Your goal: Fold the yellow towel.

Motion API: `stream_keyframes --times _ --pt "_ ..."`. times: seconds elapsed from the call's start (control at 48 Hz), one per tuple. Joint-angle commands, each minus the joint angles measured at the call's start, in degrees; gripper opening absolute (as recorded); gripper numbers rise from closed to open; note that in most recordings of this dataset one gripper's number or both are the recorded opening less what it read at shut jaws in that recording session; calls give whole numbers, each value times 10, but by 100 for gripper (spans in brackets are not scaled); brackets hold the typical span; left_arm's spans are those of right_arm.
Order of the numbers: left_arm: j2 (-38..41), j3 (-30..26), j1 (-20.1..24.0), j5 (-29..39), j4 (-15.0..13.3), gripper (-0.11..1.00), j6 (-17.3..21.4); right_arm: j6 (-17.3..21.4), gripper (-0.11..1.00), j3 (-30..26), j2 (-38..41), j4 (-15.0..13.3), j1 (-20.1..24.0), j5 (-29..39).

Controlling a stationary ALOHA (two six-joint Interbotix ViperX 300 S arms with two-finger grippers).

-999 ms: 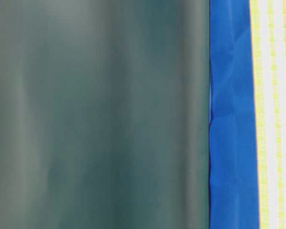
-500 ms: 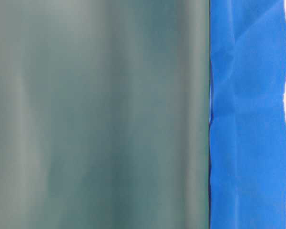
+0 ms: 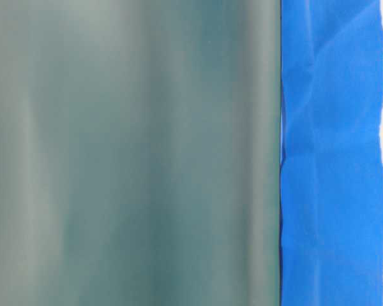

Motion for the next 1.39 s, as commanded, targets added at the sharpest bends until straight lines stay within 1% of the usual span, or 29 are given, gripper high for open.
stream_keyframes --times 0.0,0.187,0.375,0.5,0.583,0.708,0.77,0.854,0.895,0.916,0.979,1.02,1.041,1.083,1.103,1.166,1.228,1.27,1.291,1.374 --pt "9 -13 18 1 -1 66 4 -1 77 -11 7 -1 -23 7" --pt "61 -31 47 16 -1 66 24 -1 77 -25 47 -2 -63 23" --pt "134 -55 71 40 -1 66 39 -1 77 -40 113 -7 -101 23" --pt "165 -71 78 54 -1 66 43 -1 76 -51 154 -9 -105 23" --pt "178 -72 84 56 -1 66 43 -1 76 -57 174 -9 -105 23" --pt "197 -71 103 57 -1 66 41 -1 76 -61 188 -9 -106 23" --pt "206 -72 103 61 -1 66 41 -1 74 -61 189 -9 -105 24" --pt "212 -76 103 77 -1 65 43 -3 70 -62 189 -9 -101 26" --pt "213 -79 103 86 1 65 42 -4 66 -62 189 -9 -98 29" --pt "213 -81 103 91 -1 65 42 -4 63 -62 188 -10 -97 31" --pt "215 -85 101 107 -1 63 40 -6 50 -62 189 -11 -93 33" --pt "215 -91 101 125 -1 60 37 -7 40 -62 188 -12 -91 33" --pt "215 -93 101 131 -1 57 37 -8 33 -62 188 -13 -91 33" --pt "215 -98 101 146 -1 48 37 -9 22 -62 186 -13 -91 33" --pt "215 -102 101 153 -1 41 36 -9 16 -62 185 -14 -91 33" --pt "210 -112 100 178 -1 25 38 -10 3 -62 180 -14 -91 33" --pt "202 -123 101 203 -1 11 41 -10 2 -62 172 -14 -91 33" --pt "198 -128 101 212 1 4 43 -10 2 -62 165 -14 -91 33" --pt "195 -131 101 217 -1 2 43 -10 2 -62 162 -14 -91 33" --pt "182 -140 101 236 3 2 45 -9 2 -60 145 -14 -91 39"
